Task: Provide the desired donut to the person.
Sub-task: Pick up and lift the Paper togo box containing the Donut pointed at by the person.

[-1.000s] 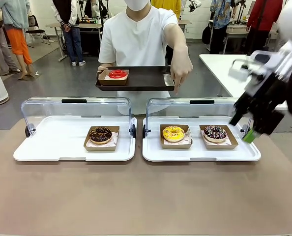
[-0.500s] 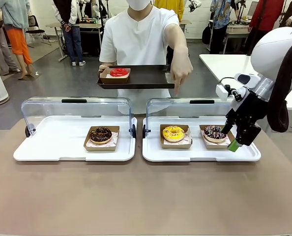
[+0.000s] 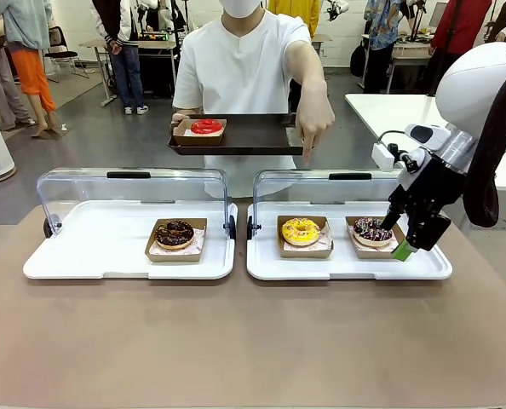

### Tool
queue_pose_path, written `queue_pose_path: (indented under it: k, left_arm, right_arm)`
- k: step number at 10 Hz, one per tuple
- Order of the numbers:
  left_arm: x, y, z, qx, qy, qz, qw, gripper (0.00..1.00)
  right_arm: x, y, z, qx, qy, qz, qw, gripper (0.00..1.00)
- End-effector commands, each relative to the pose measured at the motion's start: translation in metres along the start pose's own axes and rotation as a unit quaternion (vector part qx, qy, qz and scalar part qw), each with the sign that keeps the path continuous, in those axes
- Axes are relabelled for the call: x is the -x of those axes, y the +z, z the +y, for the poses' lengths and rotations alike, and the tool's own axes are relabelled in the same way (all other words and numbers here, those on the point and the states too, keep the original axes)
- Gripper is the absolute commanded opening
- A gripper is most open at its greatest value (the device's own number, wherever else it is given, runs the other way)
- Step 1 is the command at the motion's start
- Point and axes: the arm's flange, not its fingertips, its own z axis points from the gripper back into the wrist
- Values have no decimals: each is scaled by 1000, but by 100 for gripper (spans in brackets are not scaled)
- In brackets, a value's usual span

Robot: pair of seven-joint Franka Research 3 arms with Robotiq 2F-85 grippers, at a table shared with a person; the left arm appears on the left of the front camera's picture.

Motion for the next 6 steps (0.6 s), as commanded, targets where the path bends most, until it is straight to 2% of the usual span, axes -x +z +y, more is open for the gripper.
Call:
queue_pose_path:
  k: [1,3,4,6]
  left_arm:
    - [-1,1,0,-4,-2,-3,1000,100]
    - [-1,1,0,-4,-2,-3,1000,100]
    - [-1,1,0,-4,-2,-3,1000,100]
    - [-1,1,0,-4,-2,-3,1000,100]
  right_arm:
    - [3,-2,1,5,-2,9,1000,100]
    - [0,0,0,0,0,0,1000,100]
    - [-16,-6,-2,-2,-24,27,999,100]
    - [-49,-25,-14,-2,-113,60,992,100]
